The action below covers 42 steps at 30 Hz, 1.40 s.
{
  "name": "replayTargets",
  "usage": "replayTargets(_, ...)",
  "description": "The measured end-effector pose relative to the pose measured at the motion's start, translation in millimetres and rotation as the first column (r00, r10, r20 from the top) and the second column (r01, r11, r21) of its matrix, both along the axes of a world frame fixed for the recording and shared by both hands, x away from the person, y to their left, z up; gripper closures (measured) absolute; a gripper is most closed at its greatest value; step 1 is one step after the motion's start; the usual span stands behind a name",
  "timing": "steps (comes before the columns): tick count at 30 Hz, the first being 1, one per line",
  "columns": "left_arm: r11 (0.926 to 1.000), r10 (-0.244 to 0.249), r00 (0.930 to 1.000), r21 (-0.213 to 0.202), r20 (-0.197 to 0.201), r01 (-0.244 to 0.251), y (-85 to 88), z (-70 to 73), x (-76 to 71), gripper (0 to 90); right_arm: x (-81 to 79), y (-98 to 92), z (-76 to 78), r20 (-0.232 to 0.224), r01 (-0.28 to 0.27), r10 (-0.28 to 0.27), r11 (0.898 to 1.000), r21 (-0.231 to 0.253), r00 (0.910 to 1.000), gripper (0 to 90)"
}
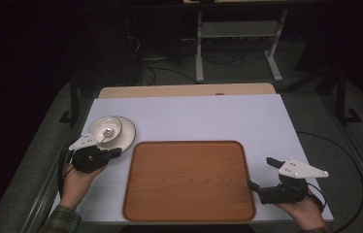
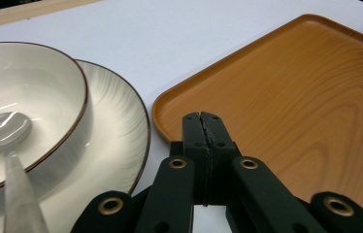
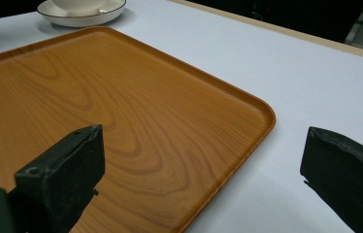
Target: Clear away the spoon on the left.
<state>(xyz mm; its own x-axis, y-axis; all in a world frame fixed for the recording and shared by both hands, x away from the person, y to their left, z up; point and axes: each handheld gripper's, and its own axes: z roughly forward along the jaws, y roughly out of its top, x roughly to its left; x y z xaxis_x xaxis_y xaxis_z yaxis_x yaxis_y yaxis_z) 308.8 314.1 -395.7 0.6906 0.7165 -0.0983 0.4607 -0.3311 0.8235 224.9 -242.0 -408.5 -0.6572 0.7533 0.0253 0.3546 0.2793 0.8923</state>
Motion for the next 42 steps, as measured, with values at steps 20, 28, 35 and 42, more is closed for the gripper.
replayTargets(20,0.9981,0.062,0.9981,-0.004,0.009,-0.062,21.9,1.5,-1.8,89.6,0.5,-1.1,-1.1,-0.005,0.001,-0.001,1.000,-0.009,1.0000,1.8)
replayTargets(28,0.9947,0.102,0.9947,-0.017,0.013,-0.102,35.3,2.9,-2.2,89.6,0.4,-0.7,-1.4,-0.008,0.000,0.000,1.000,-0.008,1.0000,1.8)
replayTargets(35,0.9912,0.131,0.9912,-0.021,0.016,-0.131,45.3,3.6,-2.5,89.6,0.5,-1.3,-1.8,-0.007,-0.001,0.001,1.000,-0.009,1.0000,1.9)
replayTargets(42,0.9850,0.170,0.9853,-0.033,0.018,-0.169,56.6,4.2,-3.2,89.6,0.8,-0.8,-1.6,-0.006,-0.002,0.002,1.000,-0.009,1.0000,1.9)
